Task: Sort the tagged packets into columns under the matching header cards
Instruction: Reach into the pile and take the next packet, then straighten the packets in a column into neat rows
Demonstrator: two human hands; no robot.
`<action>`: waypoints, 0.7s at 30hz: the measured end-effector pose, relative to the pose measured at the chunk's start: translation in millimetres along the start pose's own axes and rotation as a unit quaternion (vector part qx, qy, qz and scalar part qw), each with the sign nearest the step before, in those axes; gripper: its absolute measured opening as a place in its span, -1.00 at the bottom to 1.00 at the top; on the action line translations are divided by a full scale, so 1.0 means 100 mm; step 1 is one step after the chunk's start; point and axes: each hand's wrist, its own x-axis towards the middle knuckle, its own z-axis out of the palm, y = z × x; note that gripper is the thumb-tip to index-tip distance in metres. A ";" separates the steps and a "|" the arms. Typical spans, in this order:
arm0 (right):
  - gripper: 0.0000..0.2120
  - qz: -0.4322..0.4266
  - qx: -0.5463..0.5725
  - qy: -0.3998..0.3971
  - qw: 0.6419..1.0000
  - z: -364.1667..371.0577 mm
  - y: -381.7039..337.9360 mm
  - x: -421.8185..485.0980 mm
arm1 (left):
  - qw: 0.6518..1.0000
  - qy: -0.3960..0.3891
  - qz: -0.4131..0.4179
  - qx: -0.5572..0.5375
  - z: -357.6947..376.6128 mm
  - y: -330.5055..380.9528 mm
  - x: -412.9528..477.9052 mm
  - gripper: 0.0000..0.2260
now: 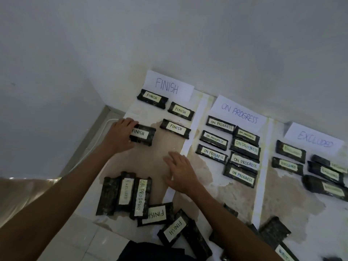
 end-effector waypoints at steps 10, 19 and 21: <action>-0.36 -0.021 -0.027 0.054 0.998 0.17 0.14 0.25 | 0.999 -0.026 -0.014 -0.018 0.06 -0.23 0.79 -0.35; -0.40 0.002 -0.010 0.042 0.999 0.15 0.07 0.26 | 0.999 -0.033 -0.023 -0.031 0.07 -0.17 0.77 -0.35; -0.43 0.015 0.013 0.037 0.999 0.09 -0.03 0.23 | 0.998 -0.016 -0.036 -0.056 0.06 -0.11 0.62 -0.37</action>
